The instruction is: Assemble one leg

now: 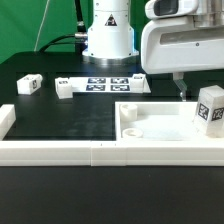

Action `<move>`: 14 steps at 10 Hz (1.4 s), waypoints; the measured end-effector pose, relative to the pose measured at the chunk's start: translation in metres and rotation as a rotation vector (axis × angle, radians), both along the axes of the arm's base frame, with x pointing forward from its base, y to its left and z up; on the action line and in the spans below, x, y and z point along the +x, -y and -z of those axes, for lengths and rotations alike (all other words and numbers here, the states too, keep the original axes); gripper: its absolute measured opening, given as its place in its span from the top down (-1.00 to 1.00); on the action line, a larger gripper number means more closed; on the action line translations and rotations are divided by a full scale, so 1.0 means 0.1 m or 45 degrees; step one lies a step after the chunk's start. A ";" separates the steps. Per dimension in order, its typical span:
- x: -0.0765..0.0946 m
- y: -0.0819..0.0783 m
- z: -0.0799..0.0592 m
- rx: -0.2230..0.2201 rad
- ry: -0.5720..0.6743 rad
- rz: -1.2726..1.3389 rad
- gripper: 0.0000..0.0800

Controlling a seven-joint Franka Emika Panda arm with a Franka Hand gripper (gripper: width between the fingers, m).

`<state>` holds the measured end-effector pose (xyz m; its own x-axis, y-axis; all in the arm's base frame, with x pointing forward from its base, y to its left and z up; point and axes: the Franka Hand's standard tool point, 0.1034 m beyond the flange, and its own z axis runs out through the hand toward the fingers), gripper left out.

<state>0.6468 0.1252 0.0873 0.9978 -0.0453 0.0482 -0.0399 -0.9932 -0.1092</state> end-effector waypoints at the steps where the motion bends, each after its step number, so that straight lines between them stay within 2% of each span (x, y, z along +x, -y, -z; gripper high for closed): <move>1: 0.00 0.02 0.01 -0.040 0.017 -0.147 -0.62; 4: 0.01 0.08 0.02 -0.079 0.063 -0.516 -0.62; 6: 0.01 0.07 0.02 -0.079 0.065 -0.538 -0.59; 8: 0.01 0.07 0.02 -0.079 0.065 -0.538 0.27; 12: 0.01 0.08 0.02 -0.075 0.062 -0.493 0.27; 13: 0.01 0.10 0.03 -0.050 0.070 -0.376 0.27; 14: -0.01 0.10 0.03 -0.015 0.080 -0.122 0.27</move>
Offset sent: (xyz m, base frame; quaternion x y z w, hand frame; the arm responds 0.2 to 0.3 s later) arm -0.0024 -0.0024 0.0005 -0.0070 0.0221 -0.2500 0.9680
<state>0.6456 0.1154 0.0844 0.9925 0.0508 0.1110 0.0616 -0.9934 -0.0968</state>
